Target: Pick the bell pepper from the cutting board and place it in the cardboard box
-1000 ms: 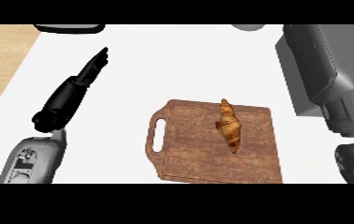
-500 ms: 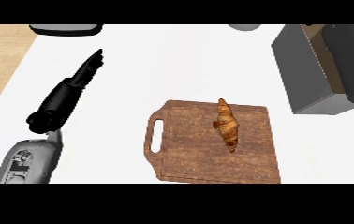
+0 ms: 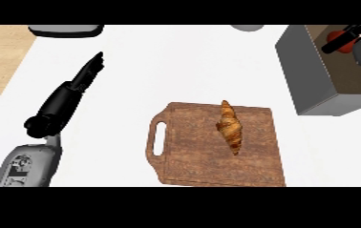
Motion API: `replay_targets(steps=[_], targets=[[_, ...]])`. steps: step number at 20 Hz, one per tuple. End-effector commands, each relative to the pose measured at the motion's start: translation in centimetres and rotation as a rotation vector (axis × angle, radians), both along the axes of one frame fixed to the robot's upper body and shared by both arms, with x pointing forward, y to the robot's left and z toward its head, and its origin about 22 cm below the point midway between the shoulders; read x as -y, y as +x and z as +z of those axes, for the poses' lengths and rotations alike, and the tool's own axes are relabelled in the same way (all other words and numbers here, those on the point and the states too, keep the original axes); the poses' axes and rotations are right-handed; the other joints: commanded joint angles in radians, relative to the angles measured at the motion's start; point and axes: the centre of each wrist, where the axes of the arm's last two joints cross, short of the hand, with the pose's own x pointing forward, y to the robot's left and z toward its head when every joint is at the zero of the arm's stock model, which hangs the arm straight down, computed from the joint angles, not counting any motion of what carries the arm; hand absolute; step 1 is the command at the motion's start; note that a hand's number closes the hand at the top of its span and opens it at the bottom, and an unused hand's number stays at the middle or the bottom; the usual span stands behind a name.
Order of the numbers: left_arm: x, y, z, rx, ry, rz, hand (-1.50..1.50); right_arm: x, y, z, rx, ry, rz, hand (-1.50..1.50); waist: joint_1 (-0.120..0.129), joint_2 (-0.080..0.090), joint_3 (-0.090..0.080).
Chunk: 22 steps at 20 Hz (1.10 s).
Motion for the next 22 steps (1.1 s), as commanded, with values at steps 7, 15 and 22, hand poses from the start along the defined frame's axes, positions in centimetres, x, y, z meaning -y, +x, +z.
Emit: replay_targets(steps=[7, 15, 22], targets=[[0.1, 0.6, 0.3, 0.005, 0.004, 0.018, 0.0, 2.1, -1.3, -1.6, 0.082, 0.153, 0.242, -1.5, -0.01, -0.002, 0.0], [-0.7, -0.3, -0.3, -0.007, -0.007, 0.03, 0.0, 3.3, -1.6, 3.7, 0.921, 0.358, 0.028, -1.5, -0.025, -0.007, 0.005], [-0.5, -0.2, -0.9, -0.001, -0.004, 0.043, 0.0, 7.2, -4.9, -1.2, 1.123, 0.462, -0.13, -1.5, -0.037, -0.011, 0.0]])
